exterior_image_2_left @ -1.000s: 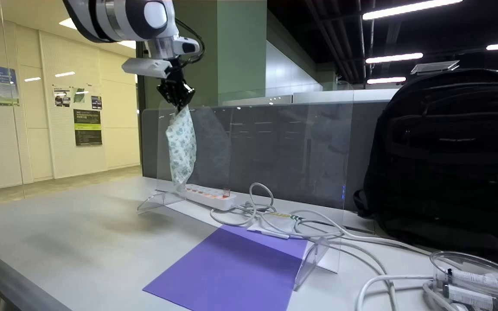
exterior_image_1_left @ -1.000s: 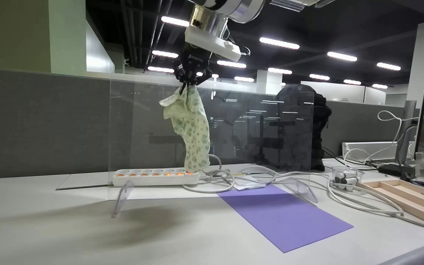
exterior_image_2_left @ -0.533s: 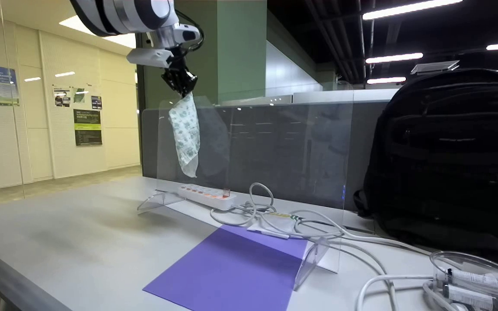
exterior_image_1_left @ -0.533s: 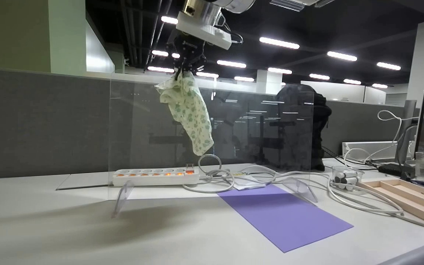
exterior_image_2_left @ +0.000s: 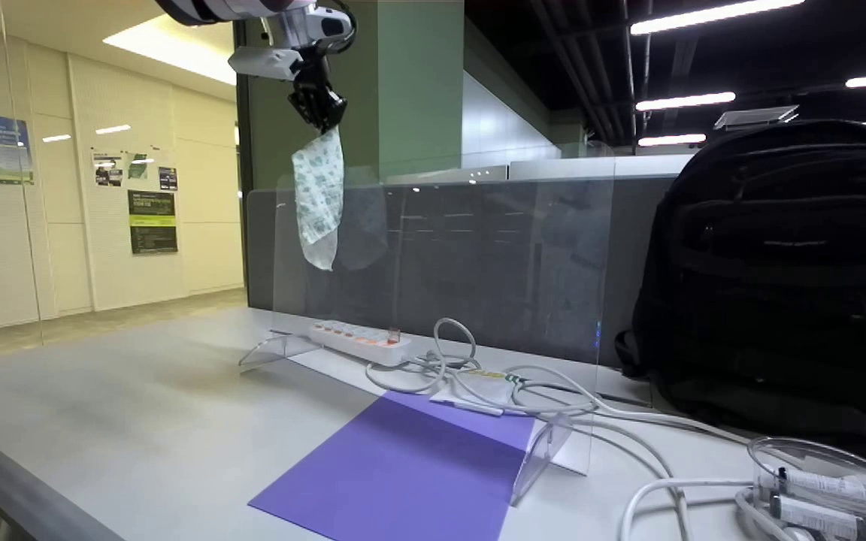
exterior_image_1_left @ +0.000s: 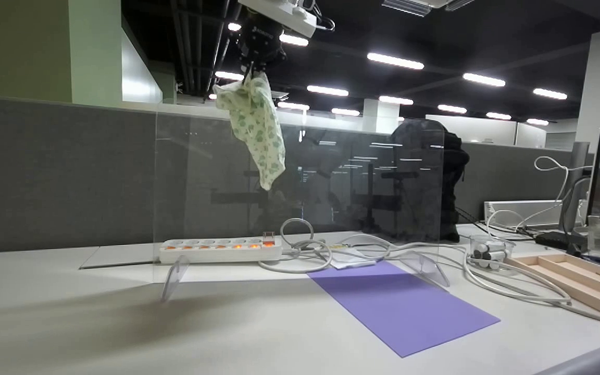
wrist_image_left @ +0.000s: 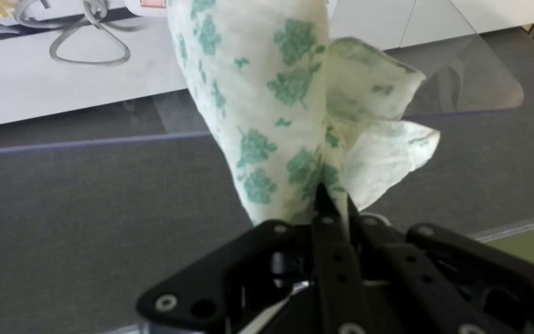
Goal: Place the white cloth on top of the glass board
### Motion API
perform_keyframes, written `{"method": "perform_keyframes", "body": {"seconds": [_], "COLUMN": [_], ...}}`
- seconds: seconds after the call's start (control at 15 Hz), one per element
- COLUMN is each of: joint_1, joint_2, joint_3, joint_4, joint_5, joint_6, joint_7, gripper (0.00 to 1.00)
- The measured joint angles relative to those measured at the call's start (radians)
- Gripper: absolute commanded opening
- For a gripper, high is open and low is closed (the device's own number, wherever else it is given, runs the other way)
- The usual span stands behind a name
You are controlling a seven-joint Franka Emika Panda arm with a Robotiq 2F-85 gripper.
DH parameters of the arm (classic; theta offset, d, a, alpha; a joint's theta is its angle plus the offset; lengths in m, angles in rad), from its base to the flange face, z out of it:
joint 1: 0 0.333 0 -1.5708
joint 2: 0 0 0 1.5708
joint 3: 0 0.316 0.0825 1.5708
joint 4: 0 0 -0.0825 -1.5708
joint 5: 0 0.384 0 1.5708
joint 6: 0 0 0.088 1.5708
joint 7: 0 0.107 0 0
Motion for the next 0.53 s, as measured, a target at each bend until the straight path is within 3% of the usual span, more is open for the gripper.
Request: {"method": "perform_keyframes", "body": {"seconds": [0.2, 0.53], "joint_1": [-0.001, -0.002], "joint_2": [0.018, 0.067], "joint_3": [-0.013, -0.055], "joint_4": [0.054, 0.111], "joint_5": [-0.027, -0.166], "joint_6": [0.009, 0.050], "joint_7": [0.048, 0.190], "gripper": [0.01, 0.01]}}
